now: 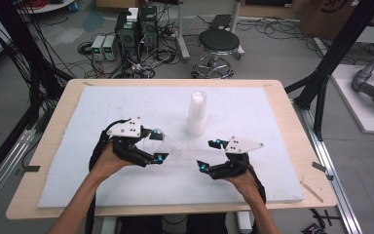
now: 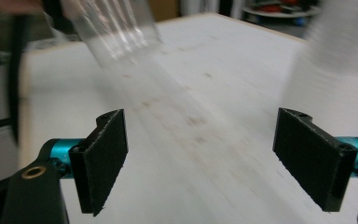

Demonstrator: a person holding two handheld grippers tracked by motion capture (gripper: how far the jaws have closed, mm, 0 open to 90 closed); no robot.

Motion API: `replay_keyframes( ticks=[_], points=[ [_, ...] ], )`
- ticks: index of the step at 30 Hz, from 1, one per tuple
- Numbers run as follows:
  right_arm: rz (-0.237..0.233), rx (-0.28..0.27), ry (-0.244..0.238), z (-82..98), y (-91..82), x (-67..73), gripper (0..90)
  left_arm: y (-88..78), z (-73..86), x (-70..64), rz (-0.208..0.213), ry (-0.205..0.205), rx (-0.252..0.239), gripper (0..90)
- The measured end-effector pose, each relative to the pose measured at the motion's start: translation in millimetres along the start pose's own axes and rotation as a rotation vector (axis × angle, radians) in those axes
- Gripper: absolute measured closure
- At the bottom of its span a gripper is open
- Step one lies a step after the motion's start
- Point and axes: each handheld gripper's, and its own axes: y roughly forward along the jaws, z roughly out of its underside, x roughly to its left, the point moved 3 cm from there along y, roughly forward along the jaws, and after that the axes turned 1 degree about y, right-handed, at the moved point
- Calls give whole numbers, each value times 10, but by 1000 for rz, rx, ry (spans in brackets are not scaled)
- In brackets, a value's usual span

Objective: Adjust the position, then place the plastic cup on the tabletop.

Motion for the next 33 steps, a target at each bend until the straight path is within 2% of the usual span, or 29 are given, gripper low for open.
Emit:
replay_keyframes(
  ticks=[5, 6, 7, 8, 13, 17, 21, 33],
  points=[
    [142, 22, 43, 198, -151, -111, 181, 20, -53, 142, -30, 21, 183, 319],
    [160, 23, 46, 221, -171, -129, 185, 23, -63, 181, -29, 24, 234, 319],
    [202, 39, 63, 264, -207, -164, 206, 25, -68, 202, -28, 26, 252, 319],
    [211, 51, 79, 285, -222, -174, 207, 24, -79, 242, -31, 26, 286, 319],
    [274, 70, 111, 414, -304, -226, 206, 27, -101, 357, -27, 18, 375, 320],
    [300, 81, 128, 504, -342, -266, 206, 35, -106, 439, -26, 2, 404, 320],
    [300, 82, 143, 556, -351, -275, 205, 45, -95, 476, -32, 7, 438, 320],
    [301, 76, 138, 560, -353, -278, 204, 65, -94, 461, -27, 2, 443, 319]
  ],
)
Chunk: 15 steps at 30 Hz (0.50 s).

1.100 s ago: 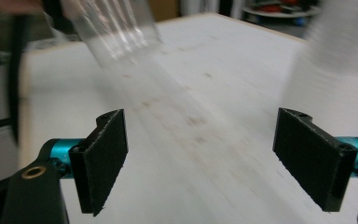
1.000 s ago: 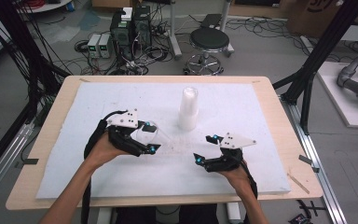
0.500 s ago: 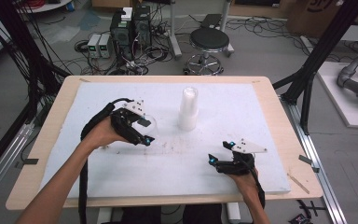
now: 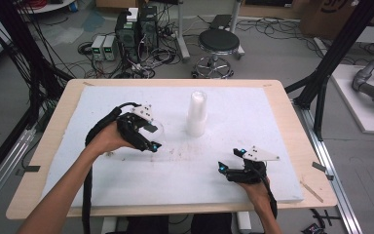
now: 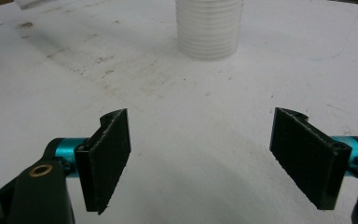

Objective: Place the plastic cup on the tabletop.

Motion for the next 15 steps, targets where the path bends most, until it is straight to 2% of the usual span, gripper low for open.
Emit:
replay_keyframes(
  ticks=[6, 9, 15],
  points=[
    [1, -1, 6, 1, -4, 4, 204, 52, -8, 12, -4, 1, 8, 319],
    [-1, 1, 0, 0, 0, 2, 205, 119, -15, 26, 8, 2, 24, 320],
    [-3, 9, 1, 1, 2, 5, 205, 314, -25, 71, 13, 1, 88, 320]
  ],
)
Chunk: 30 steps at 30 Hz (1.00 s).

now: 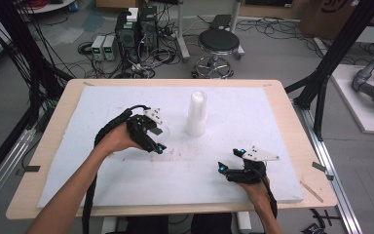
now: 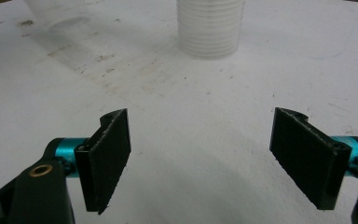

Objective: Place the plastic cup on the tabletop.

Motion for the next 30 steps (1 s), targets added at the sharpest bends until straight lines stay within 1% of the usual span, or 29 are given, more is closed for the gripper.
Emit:
replay_keyframes(
  ticks=[2, 3, 7, 12, 13, 15, 16, 20, 24, 25, 26, 27, 28, 29, 30],
  points=[
    [-1, 2, 4, 0, 0, -1, 205, 55, -2, 16, -3, 0, 20, 320],
    [-2, 2, 5, 0, 0, -1, 205, 80, -4, 19, -8, -2, 22, 320],
    [-4, 2, 5, 1, 0, -2, 205, 166, -11, 26, -2, -3, 47, 322],
    [2, 2, 0, 0, -1, 2, 205, 285, -20, 32, -9, 0, 86, 322],
    [0, 2, -1, 1, -1, 1, 205, 306, -17, 29, -14, -4, 82, 322],
    [-1, 1, 0, 1, -1, -1, 205, 352, 10, 23, -11, -11, 64, 326],
    [-1, 2, 3, 1, -2, 0, 205, 366, 27, 18, -13, -15, 44, 325],
    [-4, 6, 7, 2, 0, -1, 205, 363, 33, 2, -32, -10, 43, 336],
    [-5, 6, 9, 0, 1, -2, 205, 365, 34, 6, -33, -13, 46, 330],
    [-5, 4, 5, 0, 4, -8, 205, 372, 38, 7, -35, -12, 48, 309],
    [-5, 5, 5, 0, 5, -10, 205, 386, 47, 9, -45, -4, 54, 285],
    [-5, 6, 6, 0, 6, -10, 205, 406, 60, 12, -61, 0, 60, 241],
    [-9, 10, 13, 1, 6, -3, 205, 433, 80, 14, -73, -14, 57, 173],
    [-8, 10, 12, 1, 6, -3, 205, 441, 90, 16, -73, -21, 54, 140],
    [-10, 9, 10, 0, 7, -3, 205, 445, 104, 14, -72, -27, 45, 140]
  ],
)
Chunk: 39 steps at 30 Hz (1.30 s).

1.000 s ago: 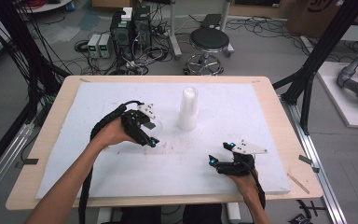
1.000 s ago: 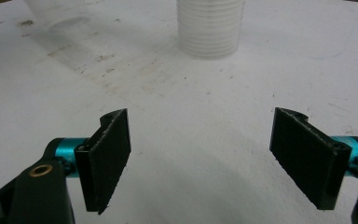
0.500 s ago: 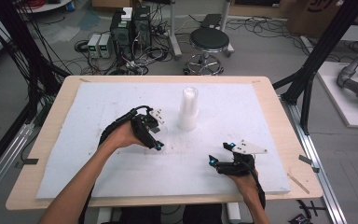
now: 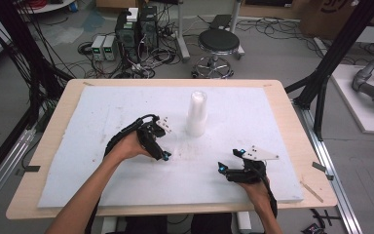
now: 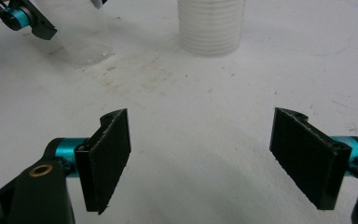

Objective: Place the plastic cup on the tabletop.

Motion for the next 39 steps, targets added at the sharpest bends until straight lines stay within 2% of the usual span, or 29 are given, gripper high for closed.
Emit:
replay_keyframes(
  ticks=[4, 8, 10, 11, 12, 13, 15, 17, 18, 20, 23, 24, 26, 30, 32, 34, 39],
  points=[
    [1, 3, -2, 1, 3, -4, 205, -15, 50, 0, 7, -21, -24, 123],
    [1, 0, -7, 4, -4, 7, 205, -120, 152, -37, -9, -53, -78, 119],
    [13, -10, -19, 5, -11, 16, 205, -228, 261, -90, -34, -66, -114, 119],
    [21, -10, -24, 8, -15, 17, 205, -279, 306, -110, -46, -59, -134, 118],
    [22, -14, -29, 8, -16, 17, 204, -336, 370, -156, -62, -69, -182, 117],
    [21, -16, -19, 10, -19, 24, 200, -409, 444, -185, -87, -60, -202, 117],
    [25, -24, -18, 11, -28, 20, 198, -525, 618, -252, -121, -81, -287, 118],
    [27, -37, -17, 13, -41, 20, 197, -595, 783, -305, -141, -107, -335, 118],
    [28, -40, -17, 14, -46, 20, 197, -641, 926, -351, -172, -119, -371, 118],
    [43, -54, -16, 16, -55, 19, 197, -701, 1090, -401, -204, -131, -430, 119],
    [44, -65, -13, 17, -65, 15, 197, -779, 1326, -468, -227, -185, -571, 120],
    [43, -67, -10, 17, -66, 16, 197, -794, 1389, -482, -238, -192, -597, 120],
    [44, -68, -9, 17, -68, 19, 198, -797, 1486, -507, -258, -214, -628, 120],
    [43, -69, -15, 19, -70, 23, 197, -763, 1600, -539, -271, -255, -686, 120],
    [43, -71, -16, 19, -72, 24, 197, -756, 1618, -530, -275, -275, -680, 120],
    [46, -77, -20, 20, -76, 27, 197, -747, 1645, -524, -271, -294, -696, 120],
    [47, -86, -29, 24, -88, 39, 197, -697, 1694, -508, -253, -306, -679, 120]
  ],
)
